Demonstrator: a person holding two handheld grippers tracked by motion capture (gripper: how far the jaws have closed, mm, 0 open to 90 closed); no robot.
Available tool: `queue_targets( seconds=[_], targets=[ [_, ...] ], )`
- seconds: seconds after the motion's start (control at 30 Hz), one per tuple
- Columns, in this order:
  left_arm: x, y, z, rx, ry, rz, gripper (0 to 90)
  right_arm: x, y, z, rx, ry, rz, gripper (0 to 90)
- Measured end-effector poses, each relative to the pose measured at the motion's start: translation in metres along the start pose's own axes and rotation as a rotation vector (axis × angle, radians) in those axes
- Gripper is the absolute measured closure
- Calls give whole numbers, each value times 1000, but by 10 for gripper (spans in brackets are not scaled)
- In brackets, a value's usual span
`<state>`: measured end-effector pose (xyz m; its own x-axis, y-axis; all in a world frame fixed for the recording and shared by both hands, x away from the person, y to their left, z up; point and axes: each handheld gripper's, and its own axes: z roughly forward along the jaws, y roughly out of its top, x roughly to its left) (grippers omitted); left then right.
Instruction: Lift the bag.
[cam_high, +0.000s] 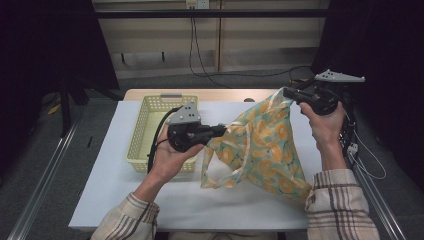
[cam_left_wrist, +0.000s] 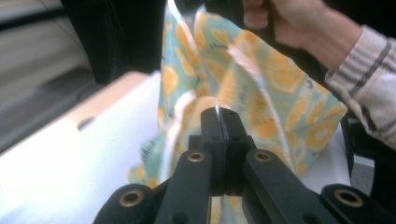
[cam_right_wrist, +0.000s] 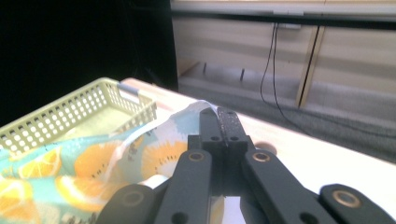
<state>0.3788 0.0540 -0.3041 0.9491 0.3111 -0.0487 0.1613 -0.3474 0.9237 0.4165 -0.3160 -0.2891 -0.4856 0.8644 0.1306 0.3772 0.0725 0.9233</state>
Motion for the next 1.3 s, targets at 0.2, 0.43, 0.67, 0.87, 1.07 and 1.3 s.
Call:
queue_targets(
  seconds=[0.2, 0.43, 0.67, 0.87, 1.07, 1.3],
  targets=[
    [2, -19, 16, 74, -8, -22, 900, -8, -20, 4, 37, -8, 23, 900],
    [9, -20, 8, 37, 5, -52, 868, -7, -24, 3, 34, 3, 15, 900],
    [12, -20, 6, 23, 28, -71, 726, -8, -24, 2, 42, 4, 17, 811],
    [14, -21, 8, 23, 56, -85, 490, -4, -24, 1, 43, 27, 17, 689],
    [13, -21, 6, 40, 106, -82, 262, 0, -22, 0, 50, 11, 9, 499],
    [16, -26, -8, 35, 175, -112, 115, 8, -28, -13, 33, -8, 13, 257]
  ],
)
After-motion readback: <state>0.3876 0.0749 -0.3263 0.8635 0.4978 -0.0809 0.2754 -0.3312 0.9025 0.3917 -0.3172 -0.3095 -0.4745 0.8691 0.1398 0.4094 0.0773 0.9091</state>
